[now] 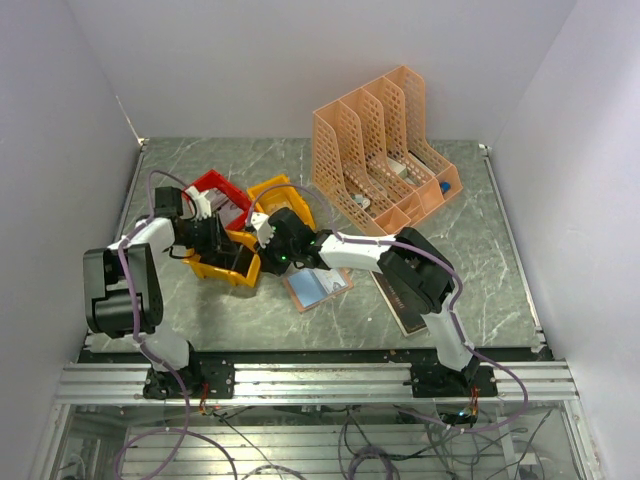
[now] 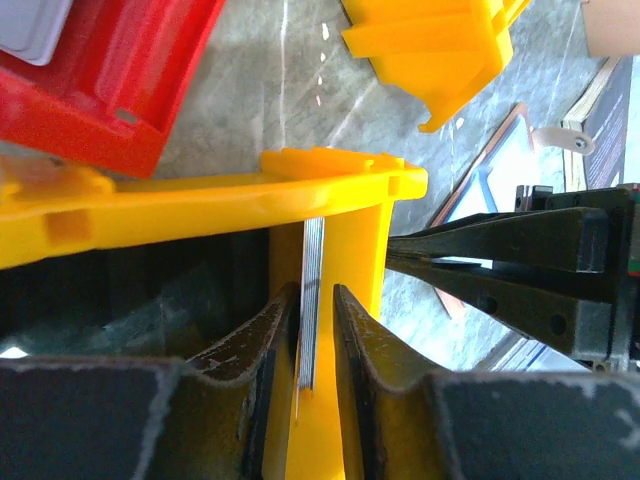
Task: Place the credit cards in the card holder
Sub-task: Pick up the credit card from the storage box.
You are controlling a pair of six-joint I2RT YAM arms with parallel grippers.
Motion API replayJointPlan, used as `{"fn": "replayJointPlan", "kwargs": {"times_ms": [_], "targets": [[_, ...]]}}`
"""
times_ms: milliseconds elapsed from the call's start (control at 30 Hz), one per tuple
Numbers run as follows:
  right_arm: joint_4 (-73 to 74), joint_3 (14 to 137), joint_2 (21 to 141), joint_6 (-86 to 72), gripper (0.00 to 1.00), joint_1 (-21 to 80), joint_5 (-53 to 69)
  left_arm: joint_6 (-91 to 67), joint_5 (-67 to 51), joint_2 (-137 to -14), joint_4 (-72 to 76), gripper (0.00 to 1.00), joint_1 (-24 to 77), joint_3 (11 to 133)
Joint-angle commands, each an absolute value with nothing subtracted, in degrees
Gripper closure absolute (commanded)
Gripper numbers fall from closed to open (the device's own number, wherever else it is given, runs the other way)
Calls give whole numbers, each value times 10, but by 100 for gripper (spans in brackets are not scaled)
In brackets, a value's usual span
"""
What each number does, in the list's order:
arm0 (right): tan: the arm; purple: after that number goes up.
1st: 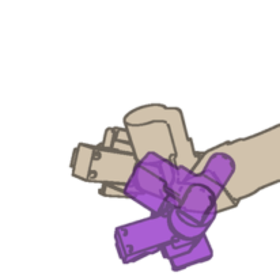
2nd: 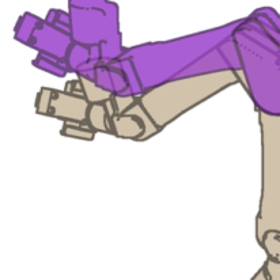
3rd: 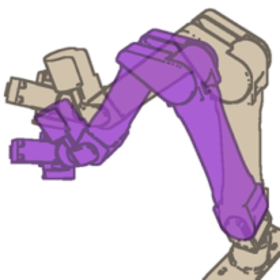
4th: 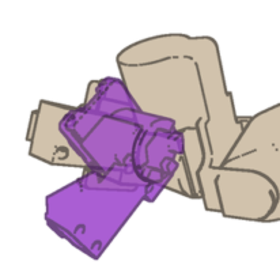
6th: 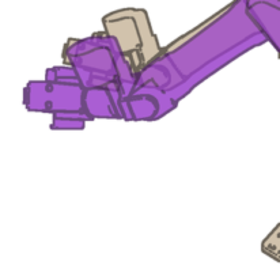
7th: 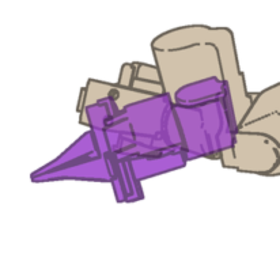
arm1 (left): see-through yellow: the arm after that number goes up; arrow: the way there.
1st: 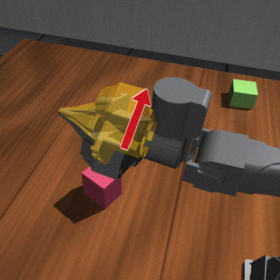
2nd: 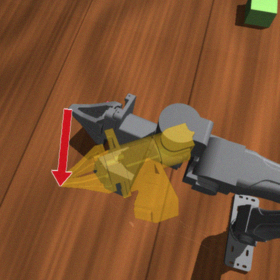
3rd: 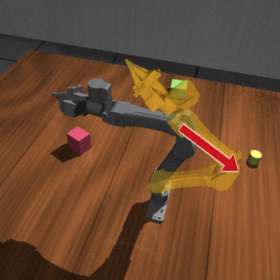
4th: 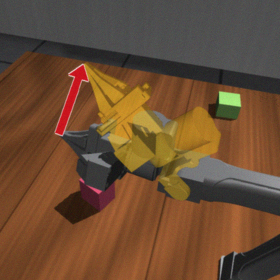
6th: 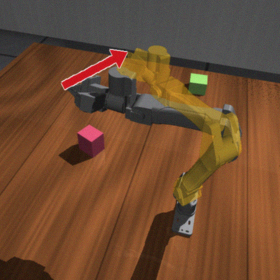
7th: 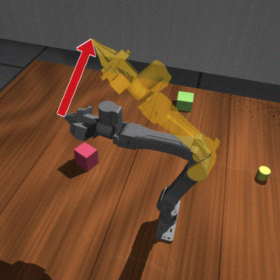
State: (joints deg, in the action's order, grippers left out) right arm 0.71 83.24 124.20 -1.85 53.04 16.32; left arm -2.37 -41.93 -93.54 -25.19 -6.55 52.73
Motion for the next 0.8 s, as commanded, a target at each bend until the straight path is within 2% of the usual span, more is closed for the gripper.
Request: {"fn": "replayJointPlan", "kwargs": {"times_ms": [0,133,267,433,767], "targets": [[0,846,1219,-14,100,528,170,-17,-450,-908,-264,71,-88,536],[0,846,1219,-14,100,527,170,-19,-452,-909,-262,78,-94,534],[0,846,1218,-14,100,527,169,-20,-454,-914,-260,92,-97,533],[4,848,1219,-14,100,526,173,-33,-398,-884,-266,93,-98,537],[25,852,1172,35,100,515,257,-165,-161,-710,-304,93,-99,530]]}}
